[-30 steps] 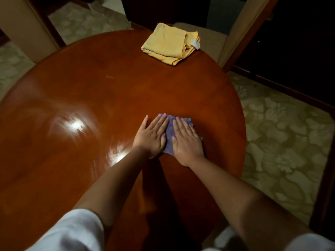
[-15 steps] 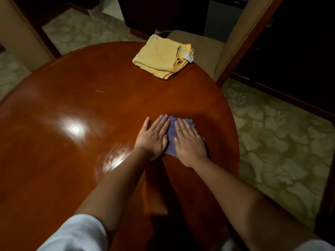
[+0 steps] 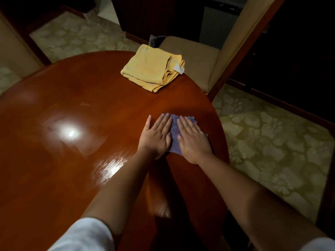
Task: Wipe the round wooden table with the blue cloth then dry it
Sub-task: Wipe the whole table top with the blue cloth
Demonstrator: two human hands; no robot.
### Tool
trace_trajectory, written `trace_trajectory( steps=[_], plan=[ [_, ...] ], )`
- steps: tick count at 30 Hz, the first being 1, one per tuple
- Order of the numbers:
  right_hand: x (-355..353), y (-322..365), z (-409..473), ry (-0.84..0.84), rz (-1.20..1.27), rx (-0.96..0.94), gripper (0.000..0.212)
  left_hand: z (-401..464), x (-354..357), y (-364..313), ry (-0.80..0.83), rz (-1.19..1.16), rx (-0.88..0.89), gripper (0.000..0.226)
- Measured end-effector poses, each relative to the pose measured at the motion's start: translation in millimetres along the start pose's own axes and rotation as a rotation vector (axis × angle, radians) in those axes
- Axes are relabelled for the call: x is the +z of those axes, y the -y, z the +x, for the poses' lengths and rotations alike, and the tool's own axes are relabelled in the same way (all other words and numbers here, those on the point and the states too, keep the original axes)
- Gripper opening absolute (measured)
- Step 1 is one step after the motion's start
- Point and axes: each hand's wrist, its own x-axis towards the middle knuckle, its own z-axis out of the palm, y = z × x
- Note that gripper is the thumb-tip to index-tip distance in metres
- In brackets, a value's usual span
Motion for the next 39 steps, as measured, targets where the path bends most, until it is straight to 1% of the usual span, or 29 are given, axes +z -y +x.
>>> trace_trajectory(
  steps=[8, 10, 12, 14, 20, 31, 33, 37, 39],
  plan=[
    [-12.0, -34.2, 25.7, 0.0, -0.033, -0.069, 0.078, 34.2, -4.5, -11.8, -0.021, -0.025, -0.043, 0.074],
    [-15.5, -44.1, 34.6, 0.01, -0.035, -0.097, 0.078, 43.0, -6.5, -15.0, -0.027, -0.018, -0.07, 0.07],
    [-18.1, -54.8, 45.7, 0.015, -0.045, -0.128, 0.078, 52.9, -8.7, -18.0, -0.026, -0.025, -0.104, 0.061],
    [-21.3, -65.6, 57.1, 0.026, -0.06, -0.16, 0.077, 63.0, -10.6, -21.4, -0.014, -0.05, -0.141, 0.058],
    [-32.8, -89.1, 86.3, 0.074, -0.066, -0.278, 0.075, 82.6, -16.2, -31.1, 0.004, -0.137, -0.269, 0.057],
    [-45.2, -116.2, 143.0, 0.143, -0.082, -0.488, 0.073, 113.4, -22.3, -43.0, 0.014, -0.217, -0.479, 0.051],
    [-45.7, -120.7, 157.9, 0.161, -0.076, -0.534, 0.072, 118.9, -23.8, -44.2, 0.024, -0.227, -0.518, 0.055],
    [-46.0, -123.2, 172.2, 0.171, -0.133, -0.592, 0.066, 123.5, -27.6, -41.0, 0.051, -0.264, -0.531, 0.056],
    [-47.8, -122.4, 165.6, 0.133, -0.159, -0.56, 0.066, 120.9, -29.7, -40.5, 0.053, -0.269, -0.526, 0.056]
  ],
)
